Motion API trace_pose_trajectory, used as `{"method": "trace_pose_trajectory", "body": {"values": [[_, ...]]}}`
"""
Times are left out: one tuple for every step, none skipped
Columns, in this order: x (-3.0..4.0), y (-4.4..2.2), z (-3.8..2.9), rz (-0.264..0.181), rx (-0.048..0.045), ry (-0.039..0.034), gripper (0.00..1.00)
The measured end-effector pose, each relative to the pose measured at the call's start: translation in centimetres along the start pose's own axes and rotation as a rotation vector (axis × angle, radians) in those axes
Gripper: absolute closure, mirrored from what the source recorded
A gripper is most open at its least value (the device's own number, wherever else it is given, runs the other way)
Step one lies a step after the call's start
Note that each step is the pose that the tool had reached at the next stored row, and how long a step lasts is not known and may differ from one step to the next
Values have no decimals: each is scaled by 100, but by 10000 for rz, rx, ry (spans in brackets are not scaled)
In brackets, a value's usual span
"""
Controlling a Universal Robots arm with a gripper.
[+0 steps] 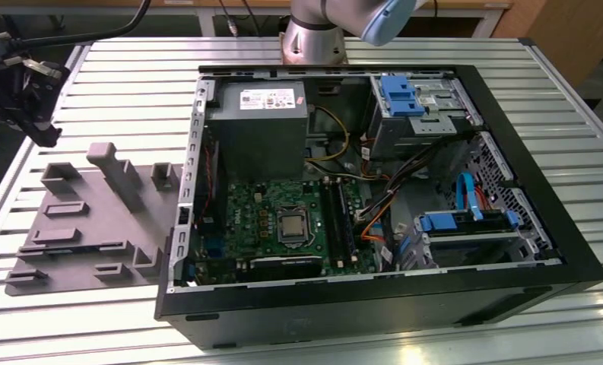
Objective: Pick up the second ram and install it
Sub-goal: 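Reach for the second ram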
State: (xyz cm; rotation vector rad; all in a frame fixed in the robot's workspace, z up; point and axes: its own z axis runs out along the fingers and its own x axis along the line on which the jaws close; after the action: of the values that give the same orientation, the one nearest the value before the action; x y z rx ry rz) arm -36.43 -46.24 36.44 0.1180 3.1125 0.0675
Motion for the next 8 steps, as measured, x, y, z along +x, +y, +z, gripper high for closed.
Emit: {"method": "trace_pose_trajectory", "body": {"values": [[4, -3, 1, 0, 0, 0, 89], [8, -7, 2, 0, -1, -1, 89], [11, -10, 3, 0, -1, -1, 89], [15, -13, 4, 0, 0, -1, 89], [18, -16, 4, 0, 0, 0, 89], [22, -19, 5, 0, 0, 0, 89], [26, -23, 6, 0, 0, 0, 89], [29, -26, 7, 0, 0, 0, 89]]}}
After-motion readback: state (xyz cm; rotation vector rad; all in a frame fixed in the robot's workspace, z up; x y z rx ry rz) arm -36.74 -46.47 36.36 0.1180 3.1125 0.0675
